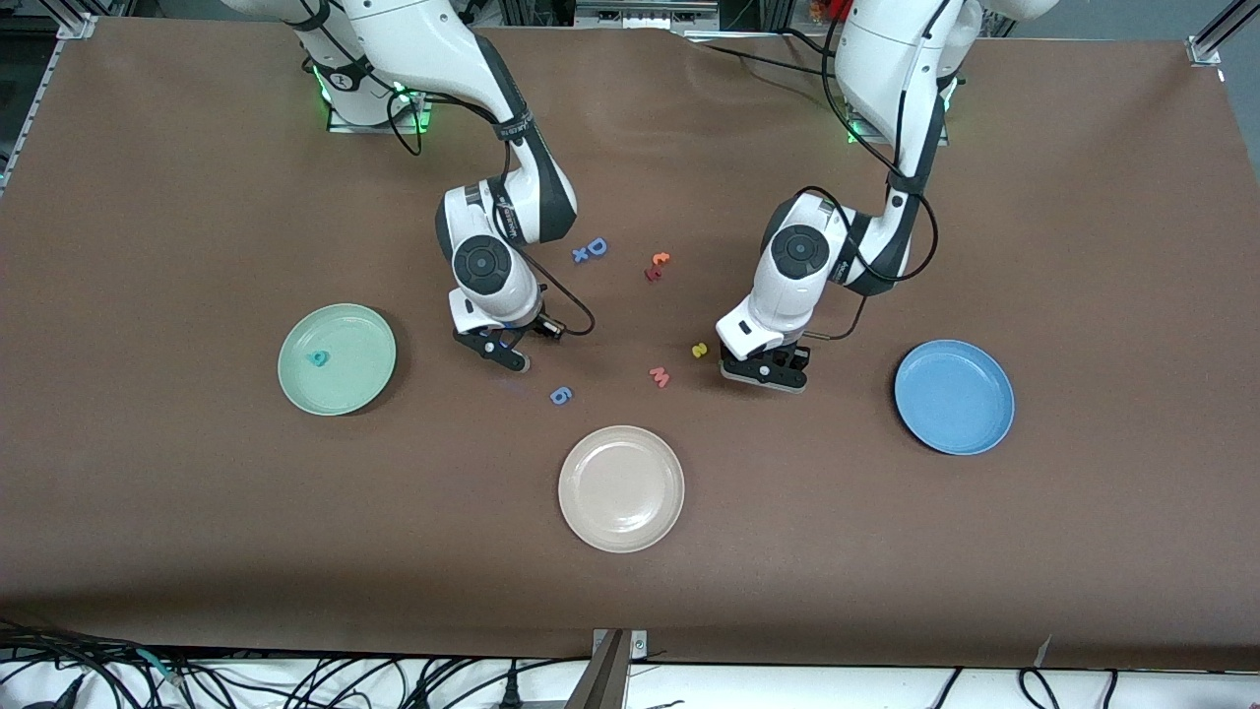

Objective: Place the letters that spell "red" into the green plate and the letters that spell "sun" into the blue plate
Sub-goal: 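Grasp the orange e with the right gripper while the left gripper grasps yellow n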

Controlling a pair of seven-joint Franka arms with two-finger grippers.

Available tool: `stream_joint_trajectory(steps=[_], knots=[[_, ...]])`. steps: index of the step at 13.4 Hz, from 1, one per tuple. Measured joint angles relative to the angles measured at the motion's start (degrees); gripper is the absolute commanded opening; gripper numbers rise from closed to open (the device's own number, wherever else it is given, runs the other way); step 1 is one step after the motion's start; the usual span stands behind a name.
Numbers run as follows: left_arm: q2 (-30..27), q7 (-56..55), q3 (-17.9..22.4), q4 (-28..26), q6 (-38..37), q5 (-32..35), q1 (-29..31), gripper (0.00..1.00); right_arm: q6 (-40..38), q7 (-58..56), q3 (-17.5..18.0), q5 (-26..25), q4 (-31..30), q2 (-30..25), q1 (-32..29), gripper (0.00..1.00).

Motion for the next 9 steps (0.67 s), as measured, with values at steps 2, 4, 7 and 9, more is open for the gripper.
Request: stream_joint_trajectory(steps=[2, 4, 7, 9], knots=[[0.1, -0.1, 0.0, 0.0, 0.0, 0.0, -0.1, 0.57, 0.0, 0.0, 0.0, 0.0, -0.2, -0.4, 0.0, 0.19], [0.1, -0.1, 0.0, 0.1, 0.0, 0.0, -0.1, 0.46, 0.0, 0.0, -0.1, 0.0, -0.4, -0.6, 0.0, 0.19], [0.1, -0.1, 0.0, 0.4, 0.0, 0.0, -0.3, 0.34, 0.0, 0.0, -0.1, 0.0, -0.4, -0.6, 0.0, 0.19], [0.1, -0.1, 0.0, 0.5, 0.0, 0.0, -0.4, 0.30, 0.0, 0.0, -0.1, 0.0, -0.4, -0.6, 0.0, 0.19]])
